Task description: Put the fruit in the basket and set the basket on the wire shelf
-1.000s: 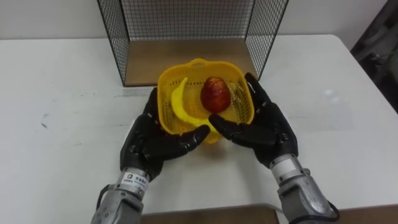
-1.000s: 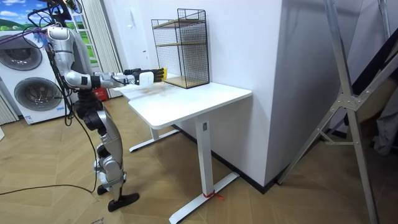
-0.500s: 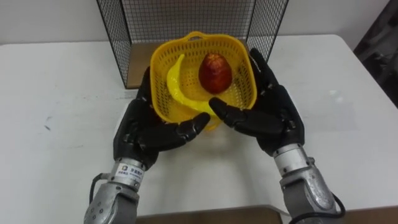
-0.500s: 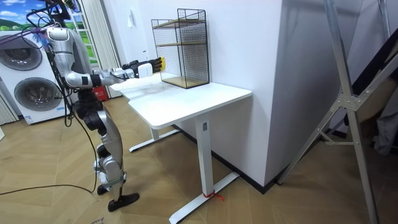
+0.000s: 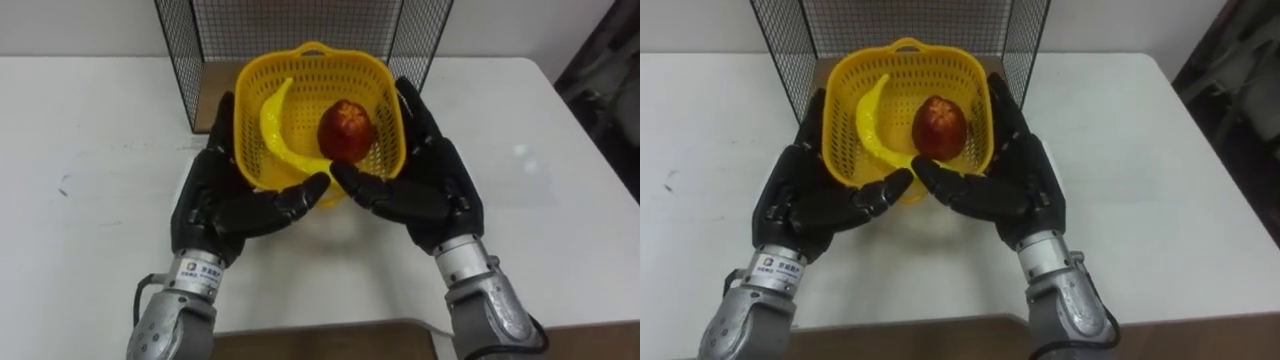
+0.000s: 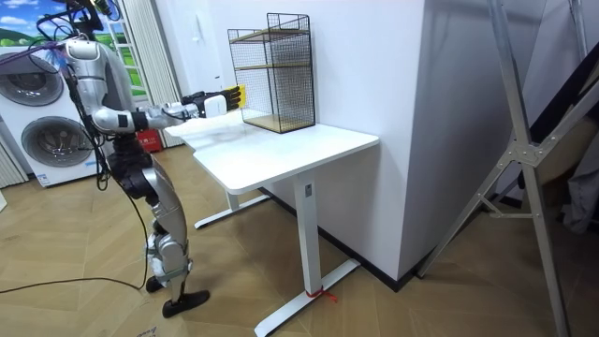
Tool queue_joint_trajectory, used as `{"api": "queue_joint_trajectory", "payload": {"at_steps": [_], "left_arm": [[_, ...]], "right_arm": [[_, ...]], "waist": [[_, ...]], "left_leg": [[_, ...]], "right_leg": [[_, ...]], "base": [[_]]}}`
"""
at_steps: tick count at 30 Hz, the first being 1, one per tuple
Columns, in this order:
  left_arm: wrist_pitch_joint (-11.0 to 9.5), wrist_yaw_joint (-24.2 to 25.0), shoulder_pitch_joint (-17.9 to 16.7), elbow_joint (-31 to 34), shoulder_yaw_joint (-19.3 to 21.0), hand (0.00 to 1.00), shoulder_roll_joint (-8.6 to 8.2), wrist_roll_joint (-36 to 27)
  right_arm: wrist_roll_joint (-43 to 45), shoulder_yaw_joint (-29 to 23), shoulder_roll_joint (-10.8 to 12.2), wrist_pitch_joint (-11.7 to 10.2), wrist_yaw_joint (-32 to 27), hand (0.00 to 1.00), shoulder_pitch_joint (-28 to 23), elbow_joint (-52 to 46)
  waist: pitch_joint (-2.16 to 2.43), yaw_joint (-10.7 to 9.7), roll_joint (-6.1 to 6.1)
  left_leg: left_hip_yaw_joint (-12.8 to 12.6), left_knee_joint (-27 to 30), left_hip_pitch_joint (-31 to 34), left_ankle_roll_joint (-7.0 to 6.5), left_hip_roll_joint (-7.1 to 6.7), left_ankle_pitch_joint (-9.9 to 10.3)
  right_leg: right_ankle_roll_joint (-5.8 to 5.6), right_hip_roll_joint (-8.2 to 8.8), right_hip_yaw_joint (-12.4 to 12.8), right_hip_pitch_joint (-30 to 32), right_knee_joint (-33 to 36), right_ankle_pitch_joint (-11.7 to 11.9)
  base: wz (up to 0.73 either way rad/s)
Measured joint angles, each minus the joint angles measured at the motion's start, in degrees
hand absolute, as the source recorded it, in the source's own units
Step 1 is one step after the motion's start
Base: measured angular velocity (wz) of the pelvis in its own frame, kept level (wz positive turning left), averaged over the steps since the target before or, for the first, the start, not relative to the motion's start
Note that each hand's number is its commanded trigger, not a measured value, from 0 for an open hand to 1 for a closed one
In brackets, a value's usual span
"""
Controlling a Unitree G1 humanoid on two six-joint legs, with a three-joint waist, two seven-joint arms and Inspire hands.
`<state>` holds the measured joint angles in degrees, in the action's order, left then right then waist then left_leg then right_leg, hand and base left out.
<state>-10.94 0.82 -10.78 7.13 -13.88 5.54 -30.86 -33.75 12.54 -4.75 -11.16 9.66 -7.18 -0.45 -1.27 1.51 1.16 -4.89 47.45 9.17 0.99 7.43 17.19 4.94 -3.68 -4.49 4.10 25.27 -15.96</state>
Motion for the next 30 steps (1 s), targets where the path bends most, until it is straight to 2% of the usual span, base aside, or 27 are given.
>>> {"api": "queue_joint_trajectory", "payload": {"at_steps": [1, 2, 3, 4, 5, 6, 7, 8, 9, 10, 11, 13, 18, 20, 21, 23, 24, 25, 26, 27, 28, 29, 30], "left_arm": [[-0.2, 0.0, 0.1, 0.0, 0.0, 0.00, 0.01, -0.1], [-0.3, 0.0, 0.0, 0.0, 0.0, 0.00, -0.06, 0.2], [-0.3, 0.0, 0.0, 0.0, 0.1, 0.00, -0.17, 0.1], [-0.4, 0.0, 0.1, 0.0, 0.1, 0.00, -0.19, -0.4], [-0.5, 0.0, 0.1, 0.1, -0.2, 0.00, -0.35, -1.2], [-0.5, 0.0, 0.1, 0.1, -0.2, 0.00, -0.39, -1.1], [-0.6, 0.0, 0.1, 0.2, -0.1, 0.00, -0.26, -1.0], [-0.9, 0.1, 0.1, 0.2, 0.3, 0.00, -0.21, -1.0], [-1.1, 0.1, 0.1, 0.2, 0.4, 0.00, -0.10, -1.0], [-1.3, 0.1, 0.2, 0.2, 0.5, 0.00, -0.10, -0.9], [-1.9, 0.1, 0.2, 0.2, 0.5, 0.00, -0.16, -0.9], [-2.0, 0.1, 0.2, 0.3, 0.0, 0.00, -0.17, -0.9], [-2.0, 0.1, 0.2, 0.8, 0.0, 0.00, 0.05, 0.7], [-2.1, 0.1, 0.2, 0.8, -0.2, 0.00, 0.08, 0.7], [-2.1, 0.1, 0.2, 0.8, -0.3, 0.00, 0.08, 0.6], [-2.1, 0.1, 0.1, 0.8, -0.4, 0.00, 0.20, 0.6], [-2.1, 0.1, 0.1, 0.8, -0.4, 0.00, 0.15, 0.6], [-2.1, 0.1, 0.1, 0.8, -0.6, 0.00, 0.09, 0.6], [-2.1, 0.1, 0.1, 0.8, -0.7, 0.00, 0.22, 0.6], [-2.1, 0.1, 0.7, 0.7, -0.7, 0.00, 0.47, 0.6], [-2.1, -0.3, 2.0, 0.7, -0.5, 0.00, 0.69, 0.5], [-2.1, -0.6, 2.9, 0.7, -0.2, 0.00, 0.72, 0.5], [-2.1, -0.6, 3.0, 0.6, -0.2, 0.00, 0.75, 0.4]], "right_arm": [[0.0, 0.0, 0.2, 0.1, 0.0, 0.00, -0.3, 0.0], [0.0, 0.0, 0.4, 0.0, 0.0, 0.00, -0.5, 0.0], [-0.1, 0.0, 0.2, 0.0, 0.0, 0.00, -0.5, 0.0], [-0.4, -0.1, -0.3, 0.0, 0.0, 0.00, -0.5, 0.0], [-0.4, -0.2, -0.4, 0.0, 0.0, 0.00, -0.5, 0.0], [-0.4, -0.2, -0.4, 0.0, 0.0, 0.00, -0.5, 0.0], [-0.3, -0.1, -0.4, 0.1, 0.0, 0.00, -0.5, 0.0], [-0.4, 0.0, -0.4, 0.2, 0.4, 0.00, -0.5, 0.1], [-0.4, 0.1, -0.2, 0.2, 0.5, 0.00, -0.7, 0.1], [-0.2, 0.3, -0.1, 0.2, 0.5, 0.00, -0.7, 0.2], [-0.2, 0.3, -0.1, 0.0, 0.5, 0.00, -0.6, 0.2], [-0.3, 0.2, -0.5, -0.3, 0.5, 0.00, -0.6, 0.2], [-0.3, 0.1, -0.4, -0.4, 0.6, 0.00, -0.8, -0.8], [-0.6, 0.2, -0.2, -0.7, 0.5, 0.00, -0.8, -1.1], [-0.7, 0.2, -0.2, -0.8, 0.5, 0.00, -0.7, -1.2], [-0.4, 0.3, -0.3, -0.9, 0.1, 0.00, -0.8, -1.2], [-0.4, 0.3, -0.3, -0.9, -0.1, 0.00, -0.7, -1.2], [-0.4, 0.3, -0.1, -0.9, -0.2, 0.00, -0.7, -0.7], [-0.4, 0.3, -0.1, -0.9, -0.3, 0.00, -0.6, 0.0], [-0.4, 0.1, -0.1, -0.9, -0.3, 0.00, -0.3, 0.3], [-0.7, -0.1, -0.1, -0.9, -0.3, 0.00, 0.4, 0.5], [-1.4, 0.0, -0.2, -0.8, -0.3, 0.00, 1.1, 0.5], [-1.7, 0.0, -0.2, -0.7, -0.3, 0.00, 1.2, 0.6]], "waist": [[0.04, -0.2, -0.01], [0.11, -0.4, 0.38], [0.18, -0.3, 0.62], [0.22, -0.4, 0.71], [0.16, 0.0, 0.87], [0.10, 0.4, 1.04], [0.18, 1.1, 0.96], [0.41, 1.3, 0.81], [0.81, 1.5, 0.61], [1.30, 1.1, 1.12], [1.21, 0.2, 2.04], [1.15, -0.3, 2.11], [1.03, -1.1, 2.55], [0.94, -1.0, 2.76], [0.91, -1.0, 2.76], [0.57, -1.1, 3.23], [0.46, -1.1, 3.30], [0.33, -1.1, 3.18], [0.09, -1.2, 2.80], [-0.62, -1.4, 2.54], [-1.24, -1.4, 2.18], [-1.47, -1.1, 1.85], [-1.56, -1.1, 1.66]], "left_leg": [[0.9, 3.3, 1.8, 0.61, 0.70, -0.9], [1.4, 5.7, 3.5, 0.79, 0.76, -2.4], [1.5, 6.0, 4.2, 0.82, 0.39, -2.2], [2.1, 3.3, 6.1, -0.07, -1.30, -1.2], [1.9, -1.1, 8.1, -0.09, -2.60, -1.2], [1.6, -4.1, 8.8, 0.17, -3.18, -1.3], [1.1, -11.6, 9.8, 0.84, -3.77, -2.6], [1.0, -18.2, 10.1, 0.18, -4.08, -6.3], [0.9, -19.3, 10.0, -0.11, -4.21, -7.9], [0.5, -20.7, 8.8, -0.95, -4.73, -9.5], [0.4, -21.8, 7.7, -1.56, -5.70, -10.3], [0.6, -21.3, 7.2, -2.47, -6.40, -11.8], [-0.3, -19.7, 7.2, -4.10, -8.69, -9.0], [-0.6, -18.9, 6.3, -4.93, -10.23, -7.1], [-0.8, -18.6, 6.1, -5.21, -10.48, -6.5], [-1.3, -18.5, 4.4, -6.37, -12.02, -4.6], [-1.5, -18.3, 3.9, -6.76, -12.35, -4.1], [-1.3, -17.9, 2.9, -7.25, -12.84, -3.0], [-0.7, -18.0, 1.4, -7.70, -13.14, -2.3], [0.0, -18.1, 0.7, -7.81, -13.15, -2.0], [1.0, -18.4, 0.8, -7.82, -13.02, -2.0], [1.2, -19.0, 1.3, -7.75, -12.76, -2.4], [1.2, -19.3, 1.3, -7.79, -12.69, -2.7]], "right_leg": [[0.54, -0.83, 0.3, 0.1, 1.6, -0.9], [1.05, -1.08, 0.8, 0.0, 2.3, -1.4], [1.24, -1.00, 1.2, 0.1, 2.5, -1.6], [1.45, -0.78, 1.6, 0.1, 2.4, -1.6], [1.54, -0.35, 2.1, 0.1, 2.4, -1.7], [1.57, -0.33, 2.5, 0.0, 2.4, -1.7], [1.70, -0.31, 2.8, -0.2, 2.3, -1.9], [1.54, -0.29, 2.7, -0.2, 2.6, -2.4], [1.32, -0.26, 3.0, -0.5, 2.7, -2.8], [0.88, 0.17, 3.0, -1.3, 2.3, -3.4], [0.54, 0.87, 2.8, -2.3, 1.7, -3.6], [0.24, 1.08, 2.5, -3.9, 0.2, -3.9], [-1.46, 3.99, 2.1, -5.2, -0.5, -6.2], [-3.11, 5.70, 1.9, -6.2, 1.6, -7.4], [-3.51, 6.08, 1.7, -6.0, 3.1, -7.6], [-4.74, 8.58, 0.5, -3.2, 13.2, -7.8], [-5.46, 9.27, 0.0, -2.4, 15.8, -7.3], [-7.14, 10.27, -0.4, -0.9, 21.1, -5.6], [-7.59, 10.59, -0.2, 0.3, 25.5, -2.5], [-7.75, 10.41, -0.4, 1.3, 27.3, -1.3], [-8.03, 10.14, -0.5, 3.3, 28.2, -1.8], [-7.52, 10.03, -0.7, 6.0, 26.8, -3.5], [-7.51, 10.10, -0.8, 6.8, 25.0, -4.2]], "base": [[0.11], [0.12], [0.16], [0.00], [-0.09], [-0.37], [-0.44], [-0.41], [-0.15], [0.09], [0.22], [0.13], [0.09], [0.06], [0.12], [0.11], [0.08], [0.14], [0.17], [0.22], [0.12], [0.09], [0.12]]}}
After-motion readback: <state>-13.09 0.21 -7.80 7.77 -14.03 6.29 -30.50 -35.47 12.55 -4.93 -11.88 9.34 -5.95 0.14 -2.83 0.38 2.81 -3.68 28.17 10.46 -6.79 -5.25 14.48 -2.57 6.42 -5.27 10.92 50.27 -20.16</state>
